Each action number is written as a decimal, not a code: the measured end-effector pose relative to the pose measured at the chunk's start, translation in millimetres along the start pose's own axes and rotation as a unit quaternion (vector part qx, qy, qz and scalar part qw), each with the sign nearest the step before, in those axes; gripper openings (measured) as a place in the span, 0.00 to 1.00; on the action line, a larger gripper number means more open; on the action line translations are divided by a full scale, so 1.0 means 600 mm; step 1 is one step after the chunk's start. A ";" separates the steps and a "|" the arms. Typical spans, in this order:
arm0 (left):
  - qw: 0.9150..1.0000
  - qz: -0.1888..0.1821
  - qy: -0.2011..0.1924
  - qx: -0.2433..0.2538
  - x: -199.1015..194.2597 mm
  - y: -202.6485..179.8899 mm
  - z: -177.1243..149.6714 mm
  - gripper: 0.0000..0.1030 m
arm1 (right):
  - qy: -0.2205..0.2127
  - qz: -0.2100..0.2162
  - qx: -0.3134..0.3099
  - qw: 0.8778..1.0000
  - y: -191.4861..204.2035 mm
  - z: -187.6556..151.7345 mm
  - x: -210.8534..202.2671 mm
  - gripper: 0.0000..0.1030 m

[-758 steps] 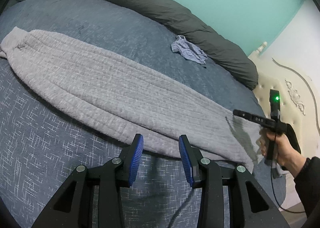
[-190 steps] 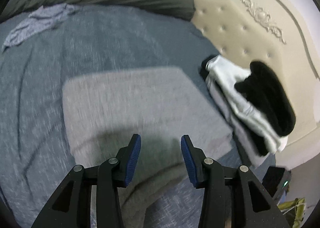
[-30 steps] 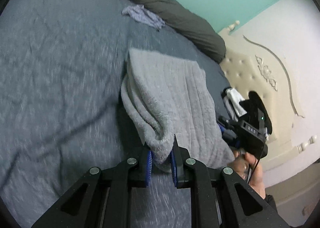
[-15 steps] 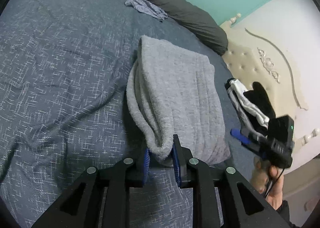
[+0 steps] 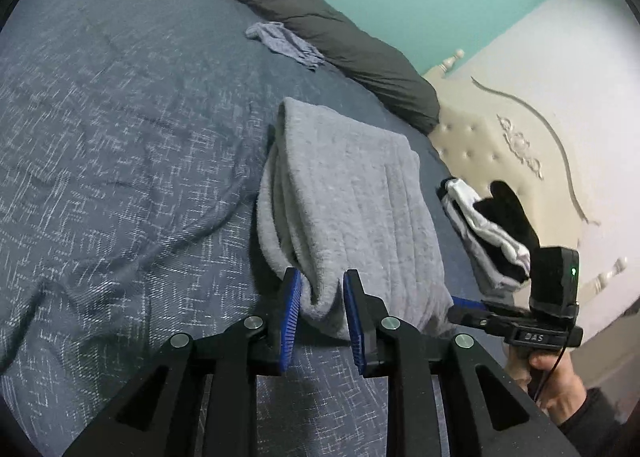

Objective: Fold clothes

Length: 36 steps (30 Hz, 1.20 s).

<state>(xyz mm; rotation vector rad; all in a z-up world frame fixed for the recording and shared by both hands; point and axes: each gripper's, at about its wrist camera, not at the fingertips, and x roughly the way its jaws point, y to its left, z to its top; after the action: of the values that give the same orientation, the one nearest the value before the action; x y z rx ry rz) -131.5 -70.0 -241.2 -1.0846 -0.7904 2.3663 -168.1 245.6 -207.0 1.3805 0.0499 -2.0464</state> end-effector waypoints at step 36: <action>1.000 0.007 0.022 0.003 -0.011 0.029 0.002 0.35 | 0.025 -0.053 -0.050 0.997 0.010 -0.012 -0.011 0.36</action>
<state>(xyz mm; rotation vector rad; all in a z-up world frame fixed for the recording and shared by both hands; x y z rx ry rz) -130.4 -87.3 -248.2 -1.1383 -0.7632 2.3469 -157.7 246.8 -202.4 1.3935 0.2482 -2.0660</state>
